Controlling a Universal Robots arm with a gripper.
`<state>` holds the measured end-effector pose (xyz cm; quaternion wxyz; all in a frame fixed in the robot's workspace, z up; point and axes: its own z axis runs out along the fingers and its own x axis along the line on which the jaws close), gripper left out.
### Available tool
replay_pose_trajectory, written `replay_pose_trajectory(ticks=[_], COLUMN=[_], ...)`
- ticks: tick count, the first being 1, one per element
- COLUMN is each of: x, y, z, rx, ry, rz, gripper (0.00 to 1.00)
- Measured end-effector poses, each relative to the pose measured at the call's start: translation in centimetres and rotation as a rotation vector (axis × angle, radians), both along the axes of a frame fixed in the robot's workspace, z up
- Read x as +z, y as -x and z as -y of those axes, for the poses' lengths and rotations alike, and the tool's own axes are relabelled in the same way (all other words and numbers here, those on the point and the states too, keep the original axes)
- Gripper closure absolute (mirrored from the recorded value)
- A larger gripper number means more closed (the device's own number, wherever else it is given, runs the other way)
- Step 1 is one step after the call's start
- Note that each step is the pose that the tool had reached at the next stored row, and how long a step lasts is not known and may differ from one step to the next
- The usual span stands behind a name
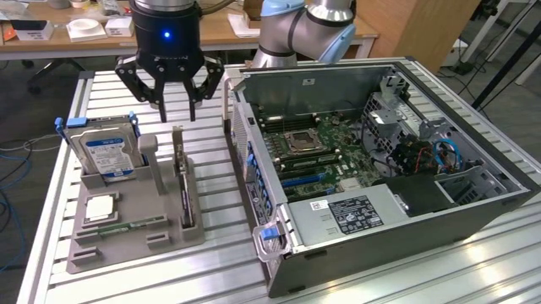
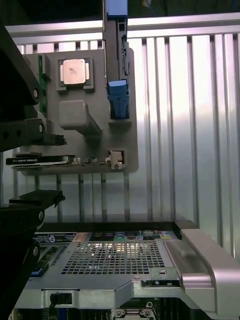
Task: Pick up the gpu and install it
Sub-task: 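Pick up the gpu and move the gpu toward the slot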
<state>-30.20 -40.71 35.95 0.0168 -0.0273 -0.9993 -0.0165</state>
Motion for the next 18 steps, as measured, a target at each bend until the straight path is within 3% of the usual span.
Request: replay_pose_trajectory(ticks=[18], x=[-1.35], y=[0.1], z=[1.71], rx=[0.0], ry=[-0.0001], rz=[0.0001], gripper=[0.51])
